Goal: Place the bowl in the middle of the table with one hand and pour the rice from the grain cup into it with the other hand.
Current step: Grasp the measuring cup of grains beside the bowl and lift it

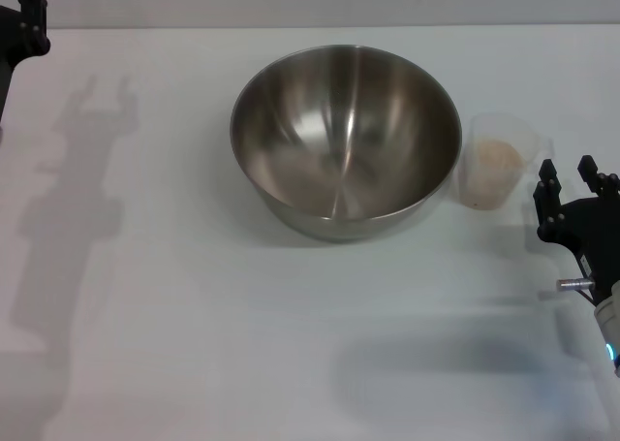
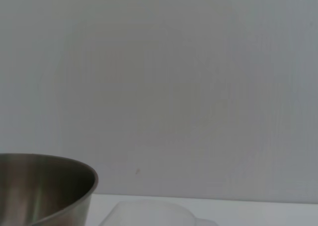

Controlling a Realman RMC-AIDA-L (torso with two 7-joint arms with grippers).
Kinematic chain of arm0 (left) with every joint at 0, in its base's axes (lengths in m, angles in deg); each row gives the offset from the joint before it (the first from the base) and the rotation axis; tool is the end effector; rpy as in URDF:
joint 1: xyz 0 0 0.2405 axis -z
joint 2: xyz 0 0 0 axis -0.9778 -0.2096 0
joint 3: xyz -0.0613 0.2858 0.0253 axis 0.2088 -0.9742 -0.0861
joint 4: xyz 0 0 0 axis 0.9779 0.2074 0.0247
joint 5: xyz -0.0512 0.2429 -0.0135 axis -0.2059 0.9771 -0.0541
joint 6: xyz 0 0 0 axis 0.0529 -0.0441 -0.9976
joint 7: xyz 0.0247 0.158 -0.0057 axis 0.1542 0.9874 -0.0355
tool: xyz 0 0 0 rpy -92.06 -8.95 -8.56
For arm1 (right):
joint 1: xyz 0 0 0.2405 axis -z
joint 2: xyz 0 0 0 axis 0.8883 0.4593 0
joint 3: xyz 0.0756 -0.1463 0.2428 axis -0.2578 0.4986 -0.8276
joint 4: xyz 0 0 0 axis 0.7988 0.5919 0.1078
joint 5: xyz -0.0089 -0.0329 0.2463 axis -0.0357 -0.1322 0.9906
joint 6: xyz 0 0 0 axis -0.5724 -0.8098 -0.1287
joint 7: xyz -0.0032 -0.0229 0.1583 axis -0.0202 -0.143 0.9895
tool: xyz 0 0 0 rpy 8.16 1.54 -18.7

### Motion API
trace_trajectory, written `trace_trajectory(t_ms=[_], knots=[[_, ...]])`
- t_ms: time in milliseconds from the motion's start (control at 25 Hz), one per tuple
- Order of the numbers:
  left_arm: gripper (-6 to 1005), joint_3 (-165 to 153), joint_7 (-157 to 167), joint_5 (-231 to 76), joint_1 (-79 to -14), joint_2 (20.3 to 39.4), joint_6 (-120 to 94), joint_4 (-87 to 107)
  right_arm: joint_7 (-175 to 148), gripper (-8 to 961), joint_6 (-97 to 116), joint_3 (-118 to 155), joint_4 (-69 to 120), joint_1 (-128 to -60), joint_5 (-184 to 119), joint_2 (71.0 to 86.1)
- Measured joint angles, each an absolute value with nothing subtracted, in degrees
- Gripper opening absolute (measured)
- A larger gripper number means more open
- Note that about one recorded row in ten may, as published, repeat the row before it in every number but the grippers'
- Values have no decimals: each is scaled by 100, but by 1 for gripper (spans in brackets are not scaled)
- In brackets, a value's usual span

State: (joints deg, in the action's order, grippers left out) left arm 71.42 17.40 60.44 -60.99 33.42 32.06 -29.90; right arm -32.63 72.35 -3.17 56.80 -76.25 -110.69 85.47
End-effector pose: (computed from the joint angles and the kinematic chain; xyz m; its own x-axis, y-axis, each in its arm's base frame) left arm -0.3183 0.4153 -0.0200 0.7925 -0.1987 0.5766 0.5799 -0.0470 -0.8133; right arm 0.3755 0.2788 -0.1253 0.7411 -0.0732 -0.6674 -0.6711 -0.0506 -0.7397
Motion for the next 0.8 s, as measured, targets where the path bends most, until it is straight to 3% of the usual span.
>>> trace_trajectory(t_ms=[800], knots=[[410, 7134, 1761, 6044, -6076, 3342, 3299, -2984, -2991, 422, 7183, -316, 5522, -7715, -11068, 8538]])
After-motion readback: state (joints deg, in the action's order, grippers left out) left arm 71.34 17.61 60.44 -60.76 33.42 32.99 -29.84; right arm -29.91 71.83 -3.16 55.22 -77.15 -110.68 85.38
